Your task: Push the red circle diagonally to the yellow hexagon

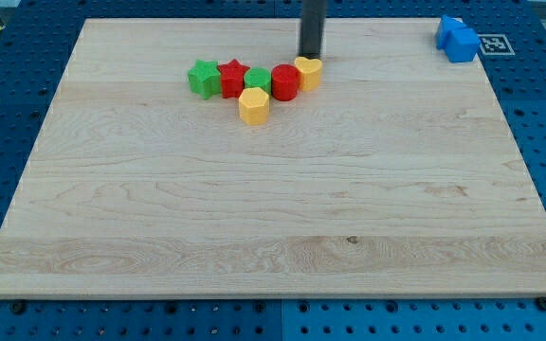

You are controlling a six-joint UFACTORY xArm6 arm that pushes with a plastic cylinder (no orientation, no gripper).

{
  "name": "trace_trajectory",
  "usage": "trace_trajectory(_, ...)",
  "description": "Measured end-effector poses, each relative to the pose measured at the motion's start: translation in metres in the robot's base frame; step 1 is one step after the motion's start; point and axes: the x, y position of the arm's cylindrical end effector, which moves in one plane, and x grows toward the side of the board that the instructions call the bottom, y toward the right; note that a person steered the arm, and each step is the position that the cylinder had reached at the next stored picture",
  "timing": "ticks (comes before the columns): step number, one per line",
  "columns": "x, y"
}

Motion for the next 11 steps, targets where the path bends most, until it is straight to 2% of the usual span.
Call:
trace_trajectory(1,0.021,0.000)
trace_trajectory(2,0.045,0.025)
trace_trajectory(3,0.052,0.031)
trace_trajectory(6,0.016,-0.045)
trace_trajectory(8,0.045,-0.041)
trace_trajectory(10,0.045,-0.030)
trace_trajectory(11,0.067,-0.016)
